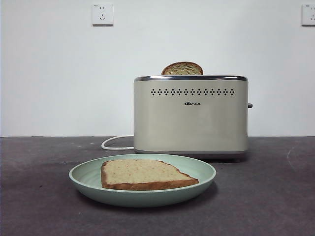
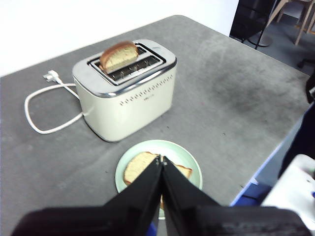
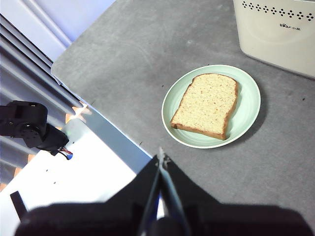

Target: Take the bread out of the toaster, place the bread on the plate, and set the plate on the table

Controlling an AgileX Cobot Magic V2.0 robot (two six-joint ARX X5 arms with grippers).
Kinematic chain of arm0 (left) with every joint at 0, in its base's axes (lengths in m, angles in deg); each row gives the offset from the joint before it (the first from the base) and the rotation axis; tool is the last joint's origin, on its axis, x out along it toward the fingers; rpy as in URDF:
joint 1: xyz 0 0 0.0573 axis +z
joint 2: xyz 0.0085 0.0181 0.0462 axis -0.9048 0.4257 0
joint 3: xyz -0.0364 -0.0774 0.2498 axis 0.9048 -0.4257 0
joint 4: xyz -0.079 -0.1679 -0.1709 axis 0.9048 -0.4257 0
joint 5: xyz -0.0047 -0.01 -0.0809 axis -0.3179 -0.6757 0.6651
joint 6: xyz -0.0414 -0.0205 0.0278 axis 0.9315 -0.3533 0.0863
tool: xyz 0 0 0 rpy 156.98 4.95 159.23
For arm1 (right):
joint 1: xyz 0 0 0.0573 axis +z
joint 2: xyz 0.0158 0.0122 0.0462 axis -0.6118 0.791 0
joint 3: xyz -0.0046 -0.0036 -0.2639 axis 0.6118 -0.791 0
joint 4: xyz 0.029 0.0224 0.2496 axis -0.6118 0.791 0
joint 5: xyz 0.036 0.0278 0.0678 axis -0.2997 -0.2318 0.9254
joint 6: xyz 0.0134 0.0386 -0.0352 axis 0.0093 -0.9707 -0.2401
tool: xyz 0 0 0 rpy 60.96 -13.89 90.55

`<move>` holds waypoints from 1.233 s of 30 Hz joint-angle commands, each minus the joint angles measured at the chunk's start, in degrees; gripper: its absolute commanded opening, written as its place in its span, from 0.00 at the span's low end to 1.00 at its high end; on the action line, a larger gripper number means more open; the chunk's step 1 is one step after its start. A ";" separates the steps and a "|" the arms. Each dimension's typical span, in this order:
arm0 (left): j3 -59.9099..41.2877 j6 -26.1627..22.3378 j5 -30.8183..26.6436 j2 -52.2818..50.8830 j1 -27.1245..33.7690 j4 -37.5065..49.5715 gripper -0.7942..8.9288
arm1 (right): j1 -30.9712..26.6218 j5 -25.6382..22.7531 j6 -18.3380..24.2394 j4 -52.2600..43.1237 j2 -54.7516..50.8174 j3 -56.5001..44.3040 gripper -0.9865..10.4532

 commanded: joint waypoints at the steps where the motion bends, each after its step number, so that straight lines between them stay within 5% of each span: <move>1: 0.09 -0.63 -1.81 -0.07 -0.11 1.22 0.08 | 0.15 -0.17 0.07 -0.33 -0.04 -0.28 0.09; 6: -0.15 -6.71 -10.01 -0.09 1.90 6.75 0.08 | 0.15 -0.17 0.07 -0.33 -0.04 -0.28 0.09; 13: -12.28 -13.07 -7.58 -6.99 17.29 25.77 0.08 | 0.15 -0.17 0.07 -0.33 -0.04 -0.28 0.09; 23: -52.37 -12.11 -8.09 -26.32 26.60 53.05 0.08 | 0.15 -0.17 0.07 -0.33 -0.04 -0.28 0.09; 37: -82.84 -2.78 -9.60 -44.09 28.09 58.77 0.08 | 0.15 -0.17 0.07 -0.33 -0.04 -0.28 0.09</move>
